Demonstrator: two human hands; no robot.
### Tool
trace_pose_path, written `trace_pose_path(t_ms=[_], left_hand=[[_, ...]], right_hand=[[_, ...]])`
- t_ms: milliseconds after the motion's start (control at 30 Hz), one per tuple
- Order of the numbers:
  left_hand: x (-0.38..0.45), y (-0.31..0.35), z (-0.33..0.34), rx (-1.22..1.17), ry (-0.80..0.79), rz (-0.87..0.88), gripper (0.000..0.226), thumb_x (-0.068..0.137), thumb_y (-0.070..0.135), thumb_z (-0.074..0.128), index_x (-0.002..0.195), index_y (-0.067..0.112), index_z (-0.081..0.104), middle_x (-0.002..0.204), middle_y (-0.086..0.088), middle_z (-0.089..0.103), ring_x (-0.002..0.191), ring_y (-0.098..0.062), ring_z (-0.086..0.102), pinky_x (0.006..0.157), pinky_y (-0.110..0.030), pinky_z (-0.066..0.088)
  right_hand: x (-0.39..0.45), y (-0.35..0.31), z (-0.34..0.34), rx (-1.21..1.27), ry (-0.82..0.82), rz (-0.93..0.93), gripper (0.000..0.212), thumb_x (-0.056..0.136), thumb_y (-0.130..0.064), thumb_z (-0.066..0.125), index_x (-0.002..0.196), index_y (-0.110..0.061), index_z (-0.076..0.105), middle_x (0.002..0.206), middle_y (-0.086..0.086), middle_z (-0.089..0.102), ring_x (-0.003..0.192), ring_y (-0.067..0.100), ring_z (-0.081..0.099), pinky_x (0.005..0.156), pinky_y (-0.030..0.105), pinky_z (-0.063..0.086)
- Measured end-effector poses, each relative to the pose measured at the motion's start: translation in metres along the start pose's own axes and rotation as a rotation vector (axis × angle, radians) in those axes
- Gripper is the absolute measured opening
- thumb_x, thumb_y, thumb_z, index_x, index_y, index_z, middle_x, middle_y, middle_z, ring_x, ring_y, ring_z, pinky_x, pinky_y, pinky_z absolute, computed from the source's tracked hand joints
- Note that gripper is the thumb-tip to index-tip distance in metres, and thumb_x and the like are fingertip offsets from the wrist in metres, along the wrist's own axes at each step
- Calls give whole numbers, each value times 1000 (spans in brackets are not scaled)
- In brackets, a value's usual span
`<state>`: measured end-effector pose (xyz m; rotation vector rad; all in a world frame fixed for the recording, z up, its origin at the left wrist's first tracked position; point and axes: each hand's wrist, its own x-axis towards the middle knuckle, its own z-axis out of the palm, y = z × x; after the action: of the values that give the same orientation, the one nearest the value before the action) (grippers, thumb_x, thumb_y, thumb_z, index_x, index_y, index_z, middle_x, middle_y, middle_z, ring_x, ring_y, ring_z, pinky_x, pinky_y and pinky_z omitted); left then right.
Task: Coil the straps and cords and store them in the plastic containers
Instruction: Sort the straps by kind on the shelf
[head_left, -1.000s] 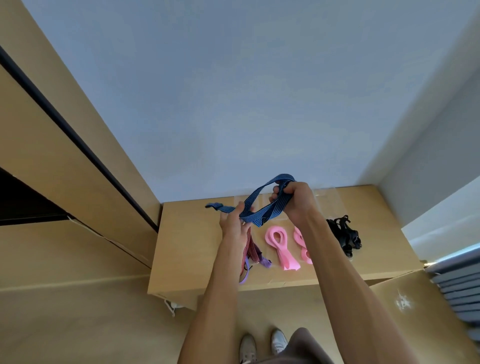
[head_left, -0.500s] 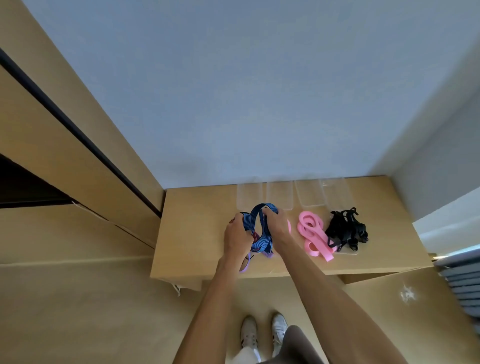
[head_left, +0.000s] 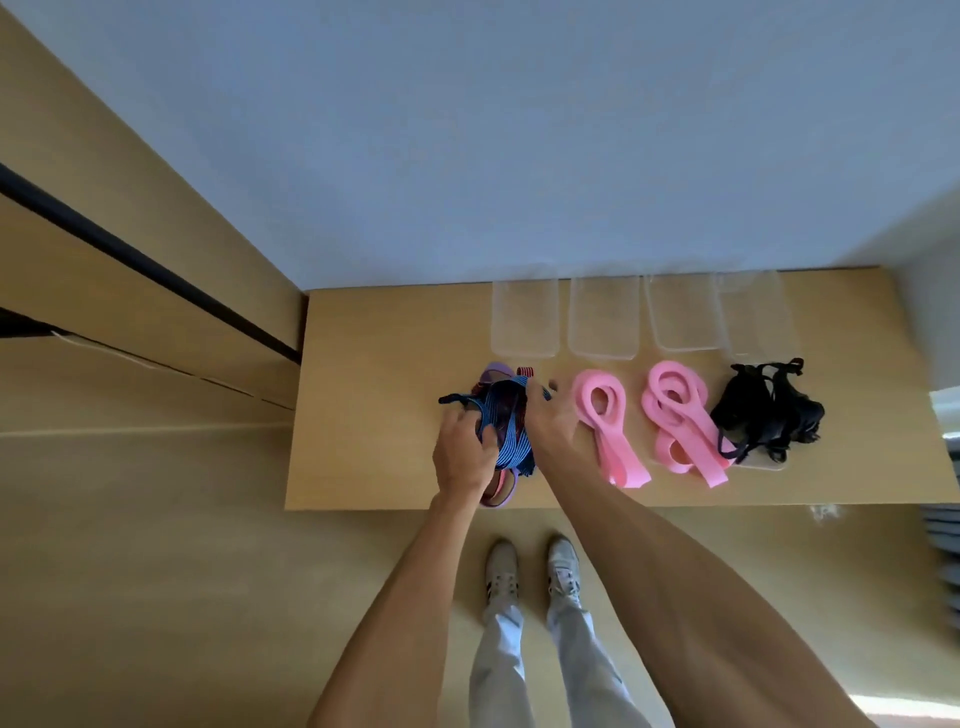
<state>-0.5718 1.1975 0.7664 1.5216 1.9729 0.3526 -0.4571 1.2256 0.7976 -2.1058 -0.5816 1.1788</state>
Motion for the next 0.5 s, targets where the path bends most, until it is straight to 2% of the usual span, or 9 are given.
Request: trace_pose_path(t_ms=[67,133,233,333,400,433,500], left_hand=[[4,-5,4,-87,54,-71,15,96,18,52,89,7,58,106,-8,57,89,-29,58,74,-37,46],[8,-6,4,-142,87,-125,13,97,18,49,90,8,55,99,-9,57,86,-31,57,72,-35,42],[17,-5,1,-183,80,-196,24,101,23,44,111,6,58,105,-11,59,97,-32,60,80,-37,46],[24,-4,2,-233,36,-250,42,104,27,43,139,4,53,133,-13,57,125,-30,55,102,-38,43],[27,-3,3,-255,40,-210,37,102,18,47,135,5,57,130,-11,60,123,-28,56,98,-31,43],[28,-5,3,-270,49,-169,31,98,10,49,126,6,62,120,-9,64,114,-27,61,92,-27,45],[30,-8,3,-334,52,-97,29,91,0,50,113,9,67,106,-3,68,100,-23,64,86,-29,49]], right_hand=[[0,-3,4,35,91,1,49,98,-35,56,136,-6,51,127,11,60,121,31,55,104,41,43],[0,6,7,-44,145,-12,46,100,-36,49,133,-5,53,128,18,61,118,35,55,102,45,43],[-6,15,6,-211,214,-62,42,102,-29,39,132,-2,51,121,23,58,108,37,54,92,44,42],[-14,21,13,-131,247,-41,44,96,-16,46,139,-5,46,111,17,59,96,33,54,82,41,41],[-13,21,19,-122,202,-2,40,90,-5,46,128,-3,57,104,17,65,93,32,56,79,38,40],[-10,21,22,-113,180,6,35,87,0,45,117,-1,64,100,18,67,92,34,59,79,39,43],[-2,16,28,-85,171,1,29,84,3,46,99,1,70,92,19,70,88,38,61,80,43,49]])
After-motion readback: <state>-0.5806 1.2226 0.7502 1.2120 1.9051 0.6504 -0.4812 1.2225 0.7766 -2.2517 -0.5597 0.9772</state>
